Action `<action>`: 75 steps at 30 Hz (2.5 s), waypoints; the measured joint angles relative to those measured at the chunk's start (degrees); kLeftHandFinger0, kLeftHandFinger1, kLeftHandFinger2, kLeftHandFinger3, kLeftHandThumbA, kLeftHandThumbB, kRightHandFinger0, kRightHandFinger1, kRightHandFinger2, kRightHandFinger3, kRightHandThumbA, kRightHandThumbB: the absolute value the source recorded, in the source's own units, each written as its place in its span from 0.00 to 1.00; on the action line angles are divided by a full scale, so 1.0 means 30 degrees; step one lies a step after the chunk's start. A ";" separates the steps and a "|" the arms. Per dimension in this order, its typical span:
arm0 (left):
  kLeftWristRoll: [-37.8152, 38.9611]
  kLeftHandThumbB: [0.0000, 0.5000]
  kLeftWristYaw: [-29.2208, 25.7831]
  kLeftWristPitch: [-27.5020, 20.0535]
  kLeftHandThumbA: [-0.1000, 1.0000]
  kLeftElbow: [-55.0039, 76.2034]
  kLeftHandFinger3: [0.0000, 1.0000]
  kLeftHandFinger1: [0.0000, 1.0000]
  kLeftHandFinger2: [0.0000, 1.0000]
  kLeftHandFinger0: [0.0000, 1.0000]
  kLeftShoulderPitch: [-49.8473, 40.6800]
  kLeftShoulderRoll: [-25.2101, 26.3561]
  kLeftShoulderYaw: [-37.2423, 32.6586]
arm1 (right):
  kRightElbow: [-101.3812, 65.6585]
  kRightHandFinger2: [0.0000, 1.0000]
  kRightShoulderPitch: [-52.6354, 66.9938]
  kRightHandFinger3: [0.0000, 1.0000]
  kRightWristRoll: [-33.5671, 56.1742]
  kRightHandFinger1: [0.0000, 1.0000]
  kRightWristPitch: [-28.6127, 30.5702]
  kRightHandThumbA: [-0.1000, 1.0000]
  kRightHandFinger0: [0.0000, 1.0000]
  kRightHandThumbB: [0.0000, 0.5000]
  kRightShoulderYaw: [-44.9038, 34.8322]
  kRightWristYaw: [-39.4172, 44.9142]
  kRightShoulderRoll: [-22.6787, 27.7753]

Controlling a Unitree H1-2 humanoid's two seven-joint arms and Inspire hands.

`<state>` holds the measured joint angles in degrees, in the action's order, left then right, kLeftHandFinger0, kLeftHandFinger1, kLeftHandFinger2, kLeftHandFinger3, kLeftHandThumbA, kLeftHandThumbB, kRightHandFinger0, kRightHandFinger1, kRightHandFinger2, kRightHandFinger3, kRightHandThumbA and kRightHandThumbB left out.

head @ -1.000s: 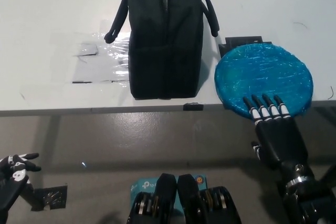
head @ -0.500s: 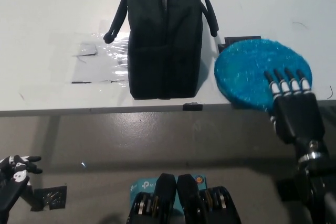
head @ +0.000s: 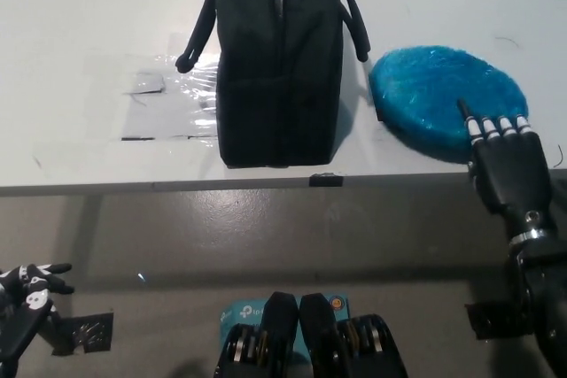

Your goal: The robot uses its right hand to pick up a stack of plates kept in the middle of the desk and put it inside a bag kept next to it

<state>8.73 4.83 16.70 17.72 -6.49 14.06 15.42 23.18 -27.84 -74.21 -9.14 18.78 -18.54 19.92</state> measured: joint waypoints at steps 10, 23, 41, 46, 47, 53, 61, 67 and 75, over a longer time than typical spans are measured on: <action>-0.0135 0.52 0.0214 -0.0225 0.00 0.0001 0.62 0.49 0.58 0.34 0.0003 0.0436 -0.0645 | 0.0676 0.17 -0.0986 0.43 0.0433 0.03 0.1235 0.11 0.00 0.41 0.1191 -0.1726 0.0843; -0.0238 0.53 0.0359 -0.0271 0.00 -0.0001 0.62 0.52 0.60 0.40 0.0005 0.0623 -0.0816 | 0.0259 0.28 -0.0770 0.00 0.3386 0.01 0.2688 0.00 0.00 0.04 -0.0243 -0.2041 0.0674; -0.0280 0.53 0.0432 -0.0219 0.00 -0.0251 0.63 0.52 0.60 0.39 0.0003 0.0591 -0.0821 | -0.2828 0.35 -0.0254 0.38 0.9685 0.00 0.1057 0.00 0.00 0.34 -0.6019 0.0393 -0.2890; -0.0282 0.53 0.0447 -0.0207 0.00 -0.0319 0.63 0.53 0.61 0.41 0.0002 0.0590 -0.0820 | -0.3591 0.33 -0.0255 0.42 1.1368 0.00 0.0262 0.00 0.00 0.31 -0.7314 0.1075 -0.3631; -0.0282 0.51 0.0448 -0.0207 0.00 -0.0342 0.62 0.52 0.60 0.41 0.0002 0.0589 -0.0820 | -0.3815 0.29 -0.0255 0.38 1.1877 0.00 0.0052 0.00 0.00 0.36 -0.7668 0.1245 -0.3798; -0.0285 0.52 0.0451 -0.0205 0.00 -0.0655 0.62 0.51 0.59 0.39 0.0000 0.0589 -0.0820 | -0.4604 0.27 -0.0292 0.22 1.4098 0.00 -0.0935 0.00 0.00 0.43 -0.9052 0.1872 -0.4420; -0.0286 0.52 0.0460 -0.0205 0.00 -0.0698 0.60 0.51 0.58 0.38 -0.0005 0.0589 -0.0819 | -0.5248 0.35 -0.0698 0.32 1.7195 0.00 -0.2413 0.00 0.00 0.31 -1.0332 0.2778 -0.4822; -0.0286 0.55 0.0477 -0.0207 0.00 -0.0693 0.60 0.51 0.59 0.38 -0.0027 0.0590 -0.0818 | -0.5528 0.38 -0.1740 0.34 1.9507 0.00 -0.3603 0.00 0.00 0.28 -1.1123 0.3594 -0.4815; -0.0292 0.55 0.0572 -0.0243 0.00 -0.0652 0.61 0.52 0.59 0.39 -0.0050 0.0594 -0.0817 | -0.7491 0.36 -0.4620 0.23 2.2086 0.00 -0.5089 0.00 0.00 0.42 -1.1578 0.4767 -0.4595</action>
<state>7.85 6.55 15.97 15.76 -6.64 15.84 12.97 0.71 -41.70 -7.95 -24.40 -15.95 -4.24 6.13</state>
